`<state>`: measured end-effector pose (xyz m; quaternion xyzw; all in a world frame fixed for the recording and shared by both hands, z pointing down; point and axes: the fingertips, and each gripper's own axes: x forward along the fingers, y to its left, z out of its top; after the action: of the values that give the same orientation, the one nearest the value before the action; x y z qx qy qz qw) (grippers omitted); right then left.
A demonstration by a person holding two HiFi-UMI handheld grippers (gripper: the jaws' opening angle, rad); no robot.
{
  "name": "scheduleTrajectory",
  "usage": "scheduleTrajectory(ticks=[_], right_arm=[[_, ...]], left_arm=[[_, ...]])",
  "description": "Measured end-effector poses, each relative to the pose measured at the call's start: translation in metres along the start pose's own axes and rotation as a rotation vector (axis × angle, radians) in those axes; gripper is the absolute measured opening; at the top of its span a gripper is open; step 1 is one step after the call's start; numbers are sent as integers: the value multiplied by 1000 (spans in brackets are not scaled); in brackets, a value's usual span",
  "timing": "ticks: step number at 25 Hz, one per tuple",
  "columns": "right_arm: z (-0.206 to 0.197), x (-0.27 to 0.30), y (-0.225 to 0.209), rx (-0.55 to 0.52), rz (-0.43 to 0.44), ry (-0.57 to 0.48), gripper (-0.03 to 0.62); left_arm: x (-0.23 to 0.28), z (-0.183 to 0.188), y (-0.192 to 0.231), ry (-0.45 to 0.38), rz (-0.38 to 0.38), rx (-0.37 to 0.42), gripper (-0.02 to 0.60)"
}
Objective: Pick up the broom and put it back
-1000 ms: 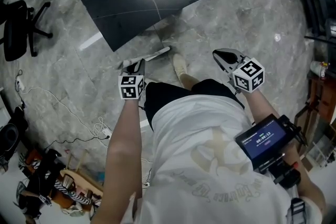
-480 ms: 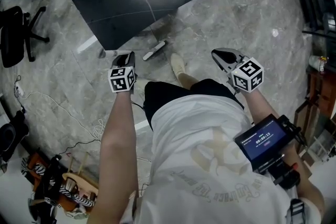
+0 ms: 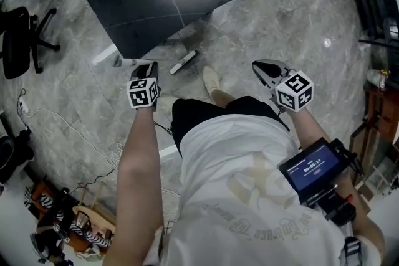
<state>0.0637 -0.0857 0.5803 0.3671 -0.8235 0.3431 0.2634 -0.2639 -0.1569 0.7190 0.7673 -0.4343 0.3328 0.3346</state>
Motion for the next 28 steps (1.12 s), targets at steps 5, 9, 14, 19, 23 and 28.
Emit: scheduleTrajectory(ticks=[5,9,14,19,23,28], right_arm=[[2,4,3,-14,18,-9,18],[6,12,8,-32,46,-19,18],[20,26,19,-63,105,-33,18],[40,41,32,-89,165,-64,18],[57,48,37,-93,188,-99,18],[69,39,58,-90,163,-139,18]], left_arm=[[-8,-5,4,-1,23,-25,125],[-24,-12,3,-7,35,-47,127],[-60,-8,0,-70,57,-133,127],[-98,-1,-6,-133,79,-189,127],[-121,1,-16,-153,67,-195,126],[-161,-2,-29,-189,1,-173,126]])
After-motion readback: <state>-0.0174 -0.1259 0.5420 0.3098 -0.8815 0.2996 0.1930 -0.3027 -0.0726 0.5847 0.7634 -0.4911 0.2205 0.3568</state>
